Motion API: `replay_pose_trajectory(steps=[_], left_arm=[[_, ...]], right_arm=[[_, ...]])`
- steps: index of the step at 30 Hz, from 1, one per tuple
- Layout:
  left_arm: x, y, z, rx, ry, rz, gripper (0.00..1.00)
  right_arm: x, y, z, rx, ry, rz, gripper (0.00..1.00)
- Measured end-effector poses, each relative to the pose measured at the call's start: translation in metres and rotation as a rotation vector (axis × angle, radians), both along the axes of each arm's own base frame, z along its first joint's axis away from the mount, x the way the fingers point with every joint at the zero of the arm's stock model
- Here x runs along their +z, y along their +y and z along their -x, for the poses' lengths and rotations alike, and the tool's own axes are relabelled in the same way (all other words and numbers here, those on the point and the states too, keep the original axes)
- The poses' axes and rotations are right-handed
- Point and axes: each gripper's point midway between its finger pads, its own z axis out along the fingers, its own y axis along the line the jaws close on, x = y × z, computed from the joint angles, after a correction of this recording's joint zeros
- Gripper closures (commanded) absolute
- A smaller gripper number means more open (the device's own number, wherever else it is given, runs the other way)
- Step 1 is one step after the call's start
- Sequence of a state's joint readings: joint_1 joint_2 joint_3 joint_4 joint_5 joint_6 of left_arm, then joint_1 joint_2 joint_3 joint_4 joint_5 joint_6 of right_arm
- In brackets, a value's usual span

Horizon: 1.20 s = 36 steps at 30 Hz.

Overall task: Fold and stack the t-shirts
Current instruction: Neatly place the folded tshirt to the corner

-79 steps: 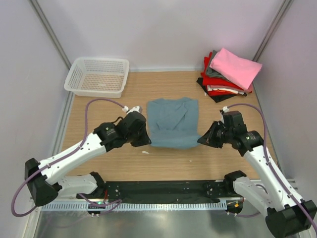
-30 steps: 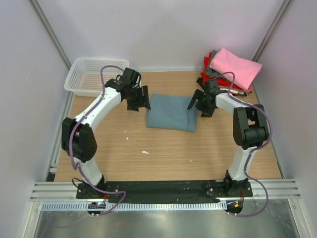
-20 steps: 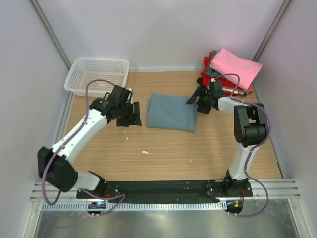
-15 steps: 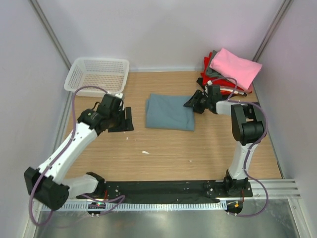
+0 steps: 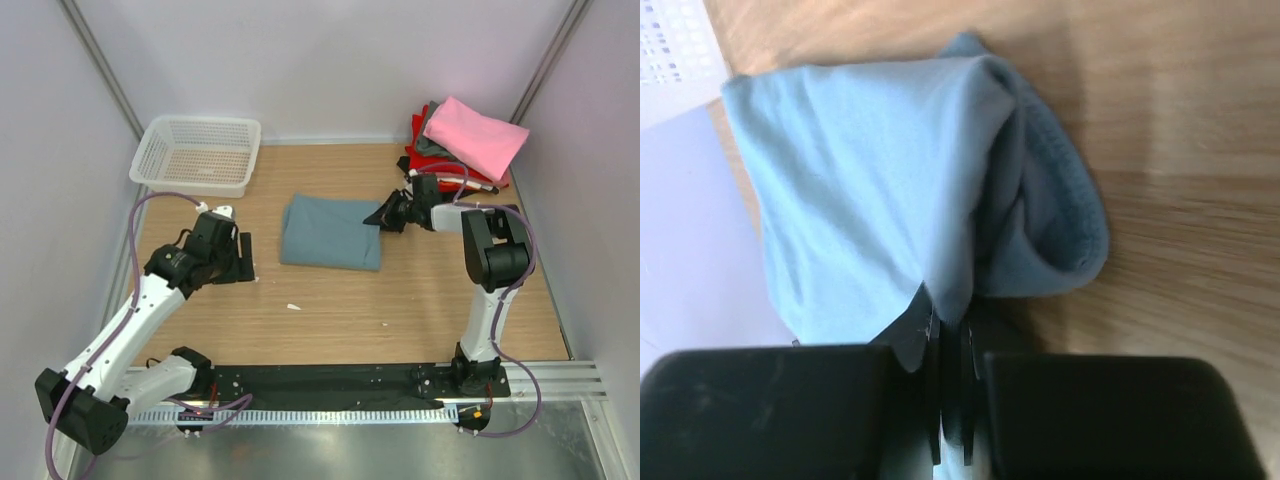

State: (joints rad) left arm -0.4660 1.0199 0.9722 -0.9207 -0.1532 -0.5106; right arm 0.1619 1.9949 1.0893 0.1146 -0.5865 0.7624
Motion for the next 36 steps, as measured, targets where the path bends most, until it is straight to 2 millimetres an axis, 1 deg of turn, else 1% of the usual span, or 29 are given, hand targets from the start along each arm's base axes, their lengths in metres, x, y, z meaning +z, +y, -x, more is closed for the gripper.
replay_pose_trajectory(steps=[1,3,5,8,10,11,14,15,17,20,21,22,25,27,30,33,36], left_arm=[[0.001,0.001,0.001,0.002,-0.009,0.003,0.28],[0.004,0.003,0.002,0.008,-0.025,0.006,0.28],[0.006,0.005,0.002,0.012,-0.041,0.008,0.28],[0.012,0.006,0.002,0.017,-0.07,0.016,0.28],[0.015,0.007,0.003,0.018,-0.087,0.023,0.28],[0.017,0.007,0.003,0.019,-0.096,0.027,0.28],[0.019,0.009,0.004,0.023,-0.111,0.03,0.28],[0.019,0.009,0.004,0.024,-0.114,0.03,0.28],[0.02,0.01,0.004,0.026,-0.118,0.032,0.28],[0.021,0.01,0.003,0.028,-0.121,0.034,0.28],[0.021,0.009,0.002,0.028,-0.123,0.035,0.28],[0.021,0.009,0.002,0.028,-0.124,0.036,0.28],[0.021,0.01,0.002,0.03,-0.125,0.037,0.28],[0.02,0.01,0.001,0.032,-0.125,0.037,0.29],[0.019,0.01,0.001,0.036,-0.123,0.036,0.29],[0.018,0.011,0.001,0.036,-0.122,0.035,0.29],[0.017,0.011,0.001,0.036,-0.12,0.035,0.29]], right_arm=[[0.007,-0.001,-0.004,-0.004,0.005,0.01,0.99],[0.029,-0.001,-0.016,-0.006,-0.005,0.029,0.99],[0.058,0.0,-0.035,-0.001,-0.054,0.044,0.99],[0.113,0.0,-0.066,0.002,-0.146,0.069,0.99],[0.151,-0.003,-0.087,-0.004,-0.221,0.08,0.99],[0.167,-0.006,-0.096,-0.011,-0.255,0.086,0.99],[0.198,-0.013,-0.116,-0.026,-0.304,0.102,0.99],[0.205,-0.014,-0.123,-0.031,-0.314,0.107,0.99],[0.214,-0.019,-0.138,-0.038,-0.326,0.122,0.99],[0.22,-0.025,-0.16,-0.051,-0.335,0.143,0.99],[0.222,-0.027,-0.165,-0.056,-0.34,0.144,0.99],[0.221,-0.031,-0.167,-0.062,-0.336,0.143,0.99],[0.221,-0.041,-0.167,-0.078,-0.313,0.137,0.99],[0.227,-0.049,-0.169,-0.095,-0.319,0.132,0.99],[0.246,-0.06,-0.174,-0.125,-0.353,0.11,0.99],[0.272,-0.066,-0.18,-0.143,-0.424,0.075,0.99],[0.292,-0.072,-0.187,-0.16,-0.492,0.05,0.99]])
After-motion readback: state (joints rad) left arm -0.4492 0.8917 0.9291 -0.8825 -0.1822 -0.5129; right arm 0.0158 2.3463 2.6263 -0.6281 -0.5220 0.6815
